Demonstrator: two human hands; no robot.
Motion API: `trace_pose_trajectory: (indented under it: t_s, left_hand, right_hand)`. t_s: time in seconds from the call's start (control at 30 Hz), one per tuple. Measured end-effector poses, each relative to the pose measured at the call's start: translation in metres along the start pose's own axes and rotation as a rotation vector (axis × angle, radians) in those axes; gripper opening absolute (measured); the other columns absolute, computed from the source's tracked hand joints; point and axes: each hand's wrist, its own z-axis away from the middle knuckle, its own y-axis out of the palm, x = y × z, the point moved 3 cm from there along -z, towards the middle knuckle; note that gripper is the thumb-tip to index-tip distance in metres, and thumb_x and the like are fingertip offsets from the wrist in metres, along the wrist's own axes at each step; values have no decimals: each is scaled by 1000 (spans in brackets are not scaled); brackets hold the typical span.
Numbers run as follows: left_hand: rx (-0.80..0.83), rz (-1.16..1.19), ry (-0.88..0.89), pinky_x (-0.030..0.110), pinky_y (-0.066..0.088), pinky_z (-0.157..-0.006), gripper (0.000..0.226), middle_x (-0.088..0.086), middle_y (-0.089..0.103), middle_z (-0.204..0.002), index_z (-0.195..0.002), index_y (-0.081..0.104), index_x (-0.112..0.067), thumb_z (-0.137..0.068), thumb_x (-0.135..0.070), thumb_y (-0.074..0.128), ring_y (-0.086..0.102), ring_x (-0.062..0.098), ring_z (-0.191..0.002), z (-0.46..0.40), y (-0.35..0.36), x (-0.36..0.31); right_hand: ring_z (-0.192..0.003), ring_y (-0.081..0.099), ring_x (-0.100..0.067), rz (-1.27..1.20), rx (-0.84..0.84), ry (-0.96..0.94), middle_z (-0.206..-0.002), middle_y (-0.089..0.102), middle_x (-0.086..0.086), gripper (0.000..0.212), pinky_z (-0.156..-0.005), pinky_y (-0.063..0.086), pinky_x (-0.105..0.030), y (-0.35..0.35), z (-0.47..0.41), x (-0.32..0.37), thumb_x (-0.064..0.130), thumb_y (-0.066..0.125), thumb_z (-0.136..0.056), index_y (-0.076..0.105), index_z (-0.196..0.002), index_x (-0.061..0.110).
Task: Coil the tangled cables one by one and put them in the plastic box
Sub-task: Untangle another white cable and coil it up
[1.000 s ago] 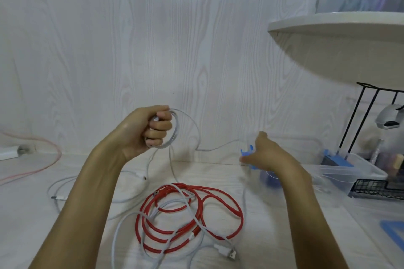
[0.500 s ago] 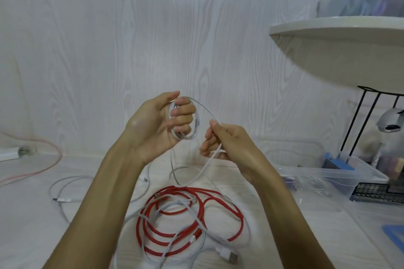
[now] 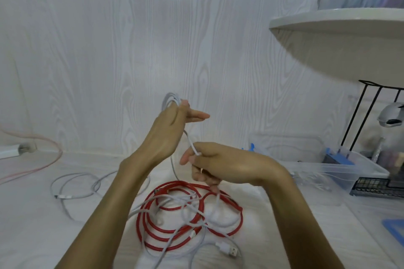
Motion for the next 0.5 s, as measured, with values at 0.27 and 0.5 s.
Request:
trace_pose_trajectory:
  t_s: [0.27, 0.5]
  left_hand:
    - [-29, 857, -166, 35, 57, -84, 42, 5, 71, -105, -66, 41, -15, -104, -17, 23, 70, 23, -95, -14, 17, -12]
    - [289, -255, -109, 18, 42, -63, 38, -12, 62, -76, -78, 51, -25, -103, -39, 25, 60, 6, -65, 6, 27, 8]
  right_hand:
    - [-80, 51, -22, 504, 68, 79, -92, 47, -5, 33, -68, 47, -28, 13, 4, 2, 5, 36, -99, 43, -132, 3]
    - [-52, 48, -1, 350, -6, 6, -69, 55, 5, 32, -51, 40, -15, -11, 13, -4, 25, 38, -101, 61, -119, 12]
